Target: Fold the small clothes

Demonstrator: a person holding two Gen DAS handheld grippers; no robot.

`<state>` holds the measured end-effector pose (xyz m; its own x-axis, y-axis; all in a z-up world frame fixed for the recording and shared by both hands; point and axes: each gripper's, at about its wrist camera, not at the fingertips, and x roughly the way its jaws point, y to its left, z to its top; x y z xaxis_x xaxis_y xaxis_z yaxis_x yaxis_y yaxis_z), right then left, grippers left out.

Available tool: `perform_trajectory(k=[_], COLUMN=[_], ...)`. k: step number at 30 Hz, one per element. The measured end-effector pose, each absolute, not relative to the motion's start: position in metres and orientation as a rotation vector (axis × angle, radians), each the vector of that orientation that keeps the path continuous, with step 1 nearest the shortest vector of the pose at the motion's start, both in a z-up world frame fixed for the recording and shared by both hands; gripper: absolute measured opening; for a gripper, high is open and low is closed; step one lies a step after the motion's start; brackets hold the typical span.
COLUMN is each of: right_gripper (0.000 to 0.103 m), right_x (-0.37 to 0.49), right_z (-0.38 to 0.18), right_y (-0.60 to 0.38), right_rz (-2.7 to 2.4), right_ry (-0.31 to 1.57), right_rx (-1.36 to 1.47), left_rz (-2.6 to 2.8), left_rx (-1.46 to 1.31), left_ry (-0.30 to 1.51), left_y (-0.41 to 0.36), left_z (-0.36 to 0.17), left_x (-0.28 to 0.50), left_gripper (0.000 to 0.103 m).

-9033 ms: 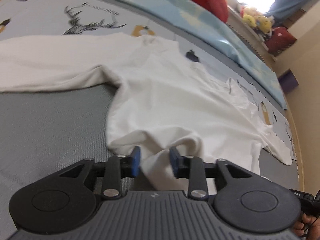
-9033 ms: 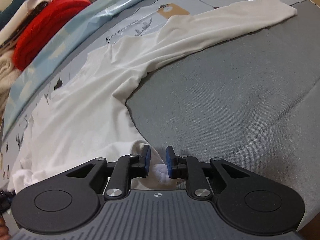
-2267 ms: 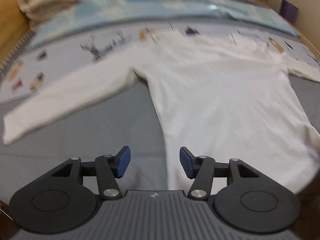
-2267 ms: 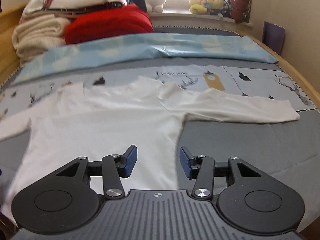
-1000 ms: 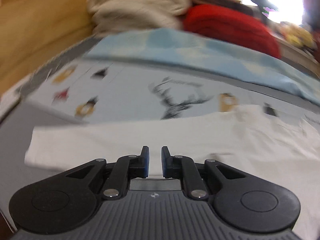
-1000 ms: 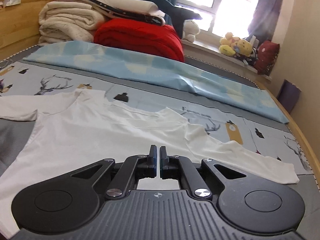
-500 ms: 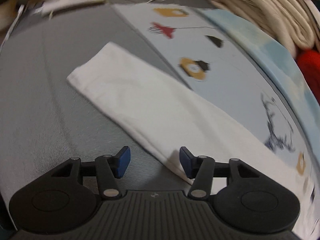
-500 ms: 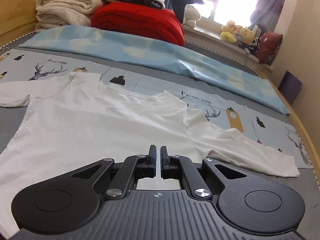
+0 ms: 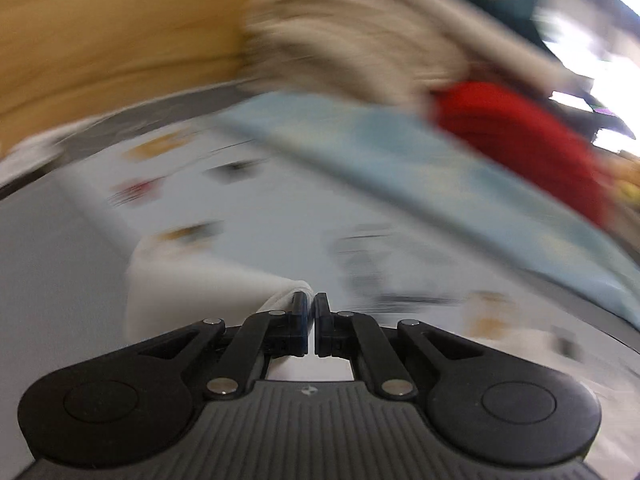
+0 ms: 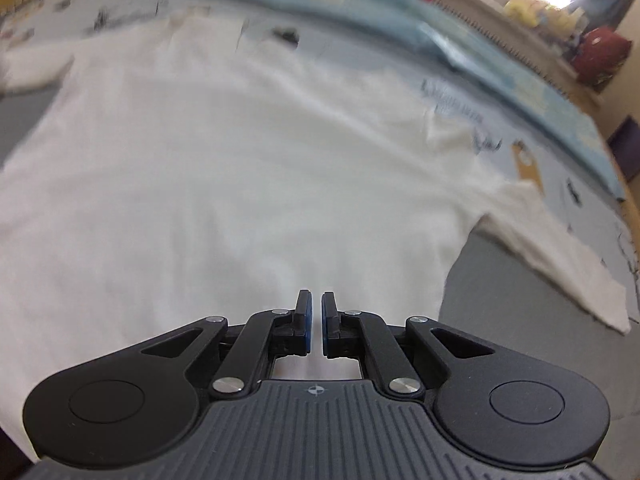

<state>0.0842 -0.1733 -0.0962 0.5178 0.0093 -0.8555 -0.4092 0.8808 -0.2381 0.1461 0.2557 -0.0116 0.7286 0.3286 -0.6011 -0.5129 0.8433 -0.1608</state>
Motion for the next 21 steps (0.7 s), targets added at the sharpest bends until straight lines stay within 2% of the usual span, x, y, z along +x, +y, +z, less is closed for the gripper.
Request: perform_trajectory(k=[5, 6, 7, 9, 11, 15, 21], right_gripper=[0.004, 0.004, 0.004, 0.004, 0.004, 0.004, 0.004], right_x=[0.09, 0.091, 0.091, 0.092, 0.093, 0.102, 0.126], right_z=[-0.106, -0.107, -0.108, -0.11, -0.111, -0.109, -0.081], right_y=[-0.173, -0.172, -0.17, -0.167, -0.163, -0.159, -0.159], right_rz=[0.234, 0.233, 0.231, 0.234, 0.242, 0.244, 0.178], right_ry=[1.055, 1.059, 1.061, 1.065, 1.065, 1.048, 0.92], right_rx=[-0.431, -0.426, -0.426, -0.432, -0.436, -0.42, -0.225], left_rz=[-0.007, -0.143, -0.26, -0.388, -0.423, -0.334, 0.044], left_rx=[-0.248, -0.256, -0.258, -0.2, -0.108, -0.053, -0.287], left_ry=[0.548, 0.593, 0.644, 0.668, 0.658, 0.714, 0.818], left_y=[0.102, 0.072, 0.046, 0.001, -0.021, -0.001, 0.115], left_z=[0.018, 0.017, 0.014, 0.01, 0.007, -0.004, -0.024], left_x=[0.169, 0.172, 0.175, 0.169, 0.164, 0.179, 0.206], left_gripper=[0.003, 0.009, 0.02, 0.03, 0.034, 0.034, 0.034])
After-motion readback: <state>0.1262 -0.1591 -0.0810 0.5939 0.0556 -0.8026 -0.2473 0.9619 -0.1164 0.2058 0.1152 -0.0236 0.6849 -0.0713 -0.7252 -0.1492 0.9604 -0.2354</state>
